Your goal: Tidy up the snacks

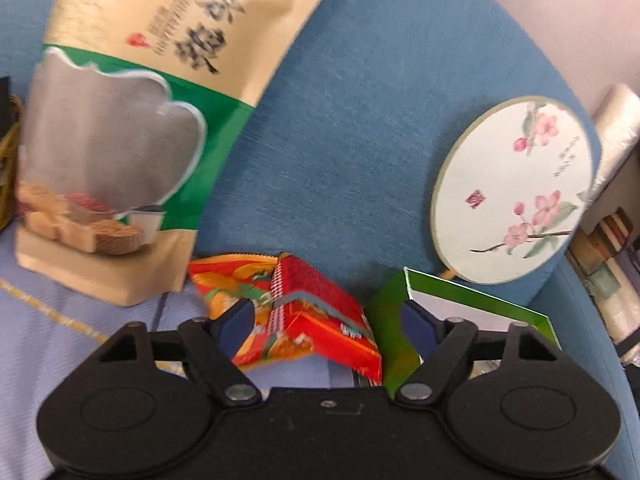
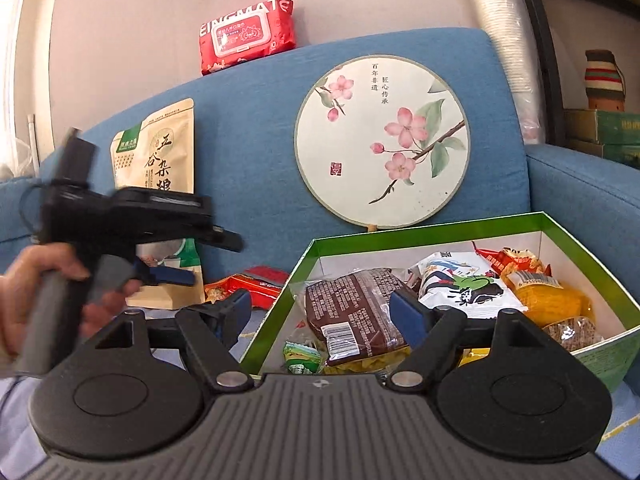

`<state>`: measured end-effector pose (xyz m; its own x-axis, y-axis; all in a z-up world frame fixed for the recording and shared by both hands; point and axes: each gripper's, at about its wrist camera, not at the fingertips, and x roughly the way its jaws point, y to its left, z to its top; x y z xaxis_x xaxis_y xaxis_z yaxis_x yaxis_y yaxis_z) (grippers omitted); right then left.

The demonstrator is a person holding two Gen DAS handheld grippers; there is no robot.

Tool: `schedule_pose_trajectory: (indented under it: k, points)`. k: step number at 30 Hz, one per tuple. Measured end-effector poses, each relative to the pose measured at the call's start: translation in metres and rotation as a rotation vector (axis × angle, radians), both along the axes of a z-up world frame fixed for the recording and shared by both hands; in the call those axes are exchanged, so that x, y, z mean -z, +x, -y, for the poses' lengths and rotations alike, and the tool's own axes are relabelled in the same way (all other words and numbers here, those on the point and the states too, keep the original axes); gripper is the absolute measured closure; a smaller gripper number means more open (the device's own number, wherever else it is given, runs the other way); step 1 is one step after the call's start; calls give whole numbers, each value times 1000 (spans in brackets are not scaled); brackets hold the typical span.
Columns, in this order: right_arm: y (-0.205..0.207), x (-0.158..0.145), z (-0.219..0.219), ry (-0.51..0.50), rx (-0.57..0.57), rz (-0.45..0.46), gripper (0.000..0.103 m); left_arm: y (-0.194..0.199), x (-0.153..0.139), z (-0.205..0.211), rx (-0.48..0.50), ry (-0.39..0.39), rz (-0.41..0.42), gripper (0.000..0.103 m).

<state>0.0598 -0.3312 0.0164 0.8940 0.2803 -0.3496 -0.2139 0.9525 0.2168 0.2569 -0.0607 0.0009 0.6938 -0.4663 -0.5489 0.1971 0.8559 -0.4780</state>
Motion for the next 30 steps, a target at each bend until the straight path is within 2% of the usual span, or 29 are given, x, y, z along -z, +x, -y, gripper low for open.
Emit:
schedule_pose_trajectory:
  k: [1, 5, 6, 7, 11, 18, 23, 24, 25, 26, 27, 28, 30]
  points:
    - [0, 0, 0, 0, -3, 1, 0, 4, 3, 3, 2, 5, -4, 15]
    - [6, 2, -2, -19, -17, -9, 0, 21, 19, 14, -5, 30, -39, 38]
    - [8, 3, -3, -23, -22, -15, 0, 24, 23, 15, -3, 35, -44, 65]
    - [9, 3, -3, -23, -25, -19, 0, 25, 26, 15, 7, 47, -49, 103]
    - [8, 4, -5, -24, -41, -28, 0, 10, 29, 4, 88, 45, -46, 103]
    - [-3, 3, -19, -42, -141, -22, 0, -69, 40, -38, 221, 80, -135, 103]
    - [-11, 3, -34, -56, -230, -40, 0, -120, 47, -72, 223, 8, -192, 103]
    - [-13, 4, -39, -55, -256, -46, 0, -130, 45, -80, 199, 13, -187, 95]
    - [-14, 4, -43, -54, -279, -53, 0, -136, 42, -85, 176, 22, -168, 60]
    - [-16, 5, -48, -52, -307, -62, 0, -142, 38, -90, 154, 39, -141, 44]
    - [-18, 6, -52, -47, -331, -71, 0, -147, 34, -94, 129, 52, -108, 22]
    - [-19, 7, -56, -37, -361, -86, 0, -151, 29, -96, 114, 60, -81, 7]
    - [-20, 13, -64, -10, -409, -124, 0, -149, 21, -96, 107, 83, -38, 3]
